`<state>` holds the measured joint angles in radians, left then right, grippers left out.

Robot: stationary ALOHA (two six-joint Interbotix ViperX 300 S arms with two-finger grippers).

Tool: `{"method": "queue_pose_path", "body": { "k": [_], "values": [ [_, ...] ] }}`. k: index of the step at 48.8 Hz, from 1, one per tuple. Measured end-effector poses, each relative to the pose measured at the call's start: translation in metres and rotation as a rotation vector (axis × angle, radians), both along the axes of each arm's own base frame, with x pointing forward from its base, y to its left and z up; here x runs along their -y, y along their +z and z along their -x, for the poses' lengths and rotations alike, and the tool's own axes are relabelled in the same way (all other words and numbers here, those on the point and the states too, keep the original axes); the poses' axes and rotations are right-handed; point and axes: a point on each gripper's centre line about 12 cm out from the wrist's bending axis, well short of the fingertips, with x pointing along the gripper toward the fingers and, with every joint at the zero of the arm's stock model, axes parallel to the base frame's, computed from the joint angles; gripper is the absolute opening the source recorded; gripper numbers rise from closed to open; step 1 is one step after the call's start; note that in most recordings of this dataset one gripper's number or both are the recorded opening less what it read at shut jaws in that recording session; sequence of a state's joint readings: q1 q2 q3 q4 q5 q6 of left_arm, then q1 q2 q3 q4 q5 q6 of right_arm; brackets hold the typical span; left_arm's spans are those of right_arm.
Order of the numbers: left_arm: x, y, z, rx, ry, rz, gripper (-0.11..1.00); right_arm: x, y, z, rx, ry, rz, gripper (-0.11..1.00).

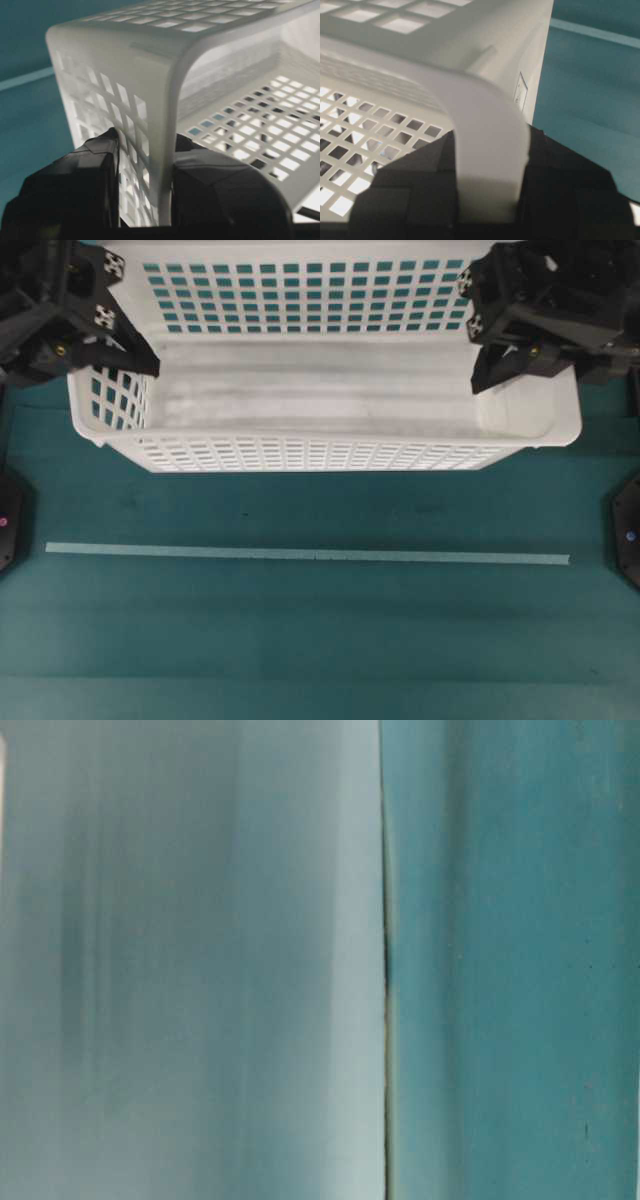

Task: Lift the white basket with both hands.
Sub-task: 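Hold the basket raised with both grippers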

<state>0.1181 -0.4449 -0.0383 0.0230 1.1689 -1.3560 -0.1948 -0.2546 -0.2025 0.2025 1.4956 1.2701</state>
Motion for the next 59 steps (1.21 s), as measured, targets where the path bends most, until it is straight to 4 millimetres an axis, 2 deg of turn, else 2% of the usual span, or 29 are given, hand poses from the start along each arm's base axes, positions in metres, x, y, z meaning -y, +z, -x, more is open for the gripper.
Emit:
{"method": "queue_pose_path", "body": {
  "k": [9,15,59],
  "values": [
    [0.002,0.025,0.002,0.058,-0.009,-0.009,0.16,-0.004,0.025,0.001,0.071,0.013,0.023,0.19],
    [0.002,0.034,0.002,0.057,-0.022,-0.032,0.16,-0.004,0.03,-0.001,0.068,0.012,0.042,0.19],
    [0.006,0.029,-0.005,0.012,-0.045,-0.039,0.16,-0.004,0.029,0.001,0.035,0.015,0.062,0.19]
  ]
}}
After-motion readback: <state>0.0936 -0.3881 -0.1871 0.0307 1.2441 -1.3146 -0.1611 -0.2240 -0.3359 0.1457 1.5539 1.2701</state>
